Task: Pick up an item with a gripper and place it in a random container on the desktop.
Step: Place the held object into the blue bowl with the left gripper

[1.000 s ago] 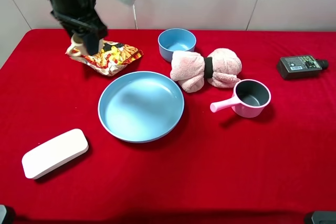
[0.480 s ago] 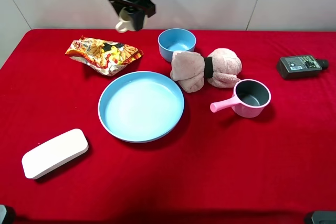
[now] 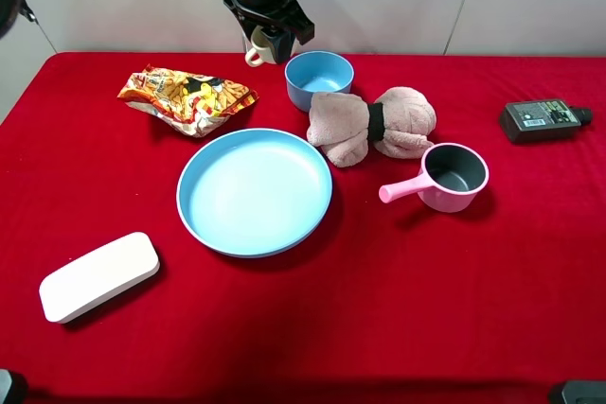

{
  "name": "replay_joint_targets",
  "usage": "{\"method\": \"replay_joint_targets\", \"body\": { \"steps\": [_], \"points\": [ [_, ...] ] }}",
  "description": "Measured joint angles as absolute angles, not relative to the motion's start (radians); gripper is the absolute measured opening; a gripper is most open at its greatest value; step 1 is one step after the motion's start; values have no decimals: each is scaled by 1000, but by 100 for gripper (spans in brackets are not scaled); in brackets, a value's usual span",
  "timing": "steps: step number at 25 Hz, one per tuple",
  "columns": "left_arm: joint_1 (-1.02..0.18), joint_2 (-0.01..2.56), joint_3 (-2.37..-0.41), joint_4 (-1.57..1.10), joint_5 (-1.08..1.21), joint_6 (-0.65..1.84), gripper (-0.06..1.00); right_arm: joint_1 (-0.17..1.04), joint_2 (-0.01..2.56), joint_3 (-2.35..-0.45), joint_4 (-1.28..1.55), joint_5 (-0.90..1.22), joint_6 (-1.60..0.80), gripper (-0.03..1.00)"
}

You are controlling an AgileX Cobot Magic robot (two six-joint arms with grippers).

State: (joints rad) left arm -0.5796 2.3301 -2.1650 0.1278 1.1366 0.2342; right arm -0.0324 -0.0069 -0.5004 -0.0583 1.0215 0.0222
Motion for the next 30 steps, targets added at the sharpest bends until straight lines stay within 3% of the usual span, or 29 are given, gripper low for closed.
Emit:
{"method": "replay_joint_targets", "body": {
  "steps": [30],
  "points": [
    [-588,2491,-2165,43,688,240,53,-32,-7,-500,-58,1021,22,69]
  ]
}}
